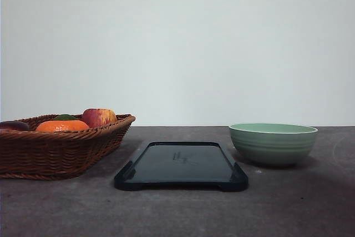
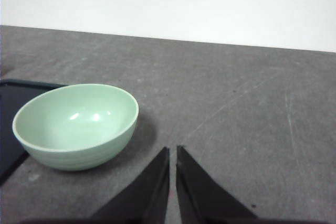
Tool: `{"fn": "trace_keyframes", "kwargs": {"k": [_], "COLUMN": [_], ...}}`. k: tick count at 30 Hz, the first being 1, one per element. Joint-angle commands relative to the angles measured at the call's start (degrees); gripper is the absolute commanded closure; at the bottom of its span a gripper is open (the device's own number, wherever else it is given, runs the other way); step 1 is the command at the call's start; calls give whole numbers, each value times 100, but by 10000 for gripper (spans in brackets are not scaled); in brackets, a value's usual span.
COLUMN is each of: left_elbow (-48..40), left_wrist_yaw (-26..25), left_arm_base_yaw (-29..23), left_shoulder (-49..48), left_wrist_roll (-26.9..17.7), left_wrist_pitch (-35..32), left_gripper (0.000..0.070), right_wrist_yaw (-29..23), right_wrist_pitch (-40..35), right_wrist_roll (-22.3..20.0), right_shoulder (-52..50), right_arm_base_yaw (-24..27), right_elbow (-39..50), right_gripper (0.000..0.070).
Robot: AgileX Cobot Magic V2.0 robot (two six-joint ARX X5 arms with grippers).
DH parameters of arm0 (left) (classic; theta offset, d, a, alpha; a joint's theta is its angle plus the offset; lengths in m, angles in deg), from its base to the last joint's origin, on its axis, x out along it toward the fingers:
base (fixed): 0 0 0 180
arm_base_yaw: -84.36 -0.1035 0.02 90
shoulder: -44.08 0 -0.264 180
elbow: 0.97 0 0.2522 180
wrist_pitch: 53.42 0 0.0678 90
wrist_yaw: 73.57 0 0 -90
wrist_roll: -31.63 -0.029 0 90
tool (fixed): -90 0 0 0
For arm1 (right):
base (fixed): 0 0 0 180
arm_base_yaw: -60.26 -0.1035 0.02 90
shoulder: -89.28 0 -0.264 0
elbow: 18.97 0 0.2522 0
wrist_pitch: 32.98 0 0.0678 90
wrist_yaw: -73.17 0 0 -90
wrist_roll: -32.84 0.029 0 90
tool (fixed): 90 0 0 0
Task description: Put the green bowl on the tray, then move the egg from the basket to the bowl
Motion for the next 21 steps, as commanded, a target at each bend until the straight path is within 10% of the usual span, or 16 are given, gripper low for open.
{"fn": "trace_keyframes", "kwargs": {"k": [1, 11, 18, 21], "left_elbow": [-105, -103, -103, -78], "left_wrist_yaw": [-2, -4, -550, -962], "left_arm_base_yaw": [-2, -2, -2, -2], "left_shoulder": [-4, -4, -4, -2], "left_wrist_roll": [195, 2755, 5117, 5249], "left_wrist_pitch": [15, -27, -429, -910], "left_gripper": [700, 700, 700, 699], "right_wrist_yaw": [0, -9, 0, 128], "right_wrist_pitch": [-122, -583, -730, -810], "right_wrist_roll": [22, 1072, 3769, 4121], "right_shoulder": [-4, -4, -4, -4], "right_arm_base_yaw": [-13, -13, -11, -17], "right_elbow": [22, 20, 11, -23], "right_gripper": [684, 689, 691, 693]}}
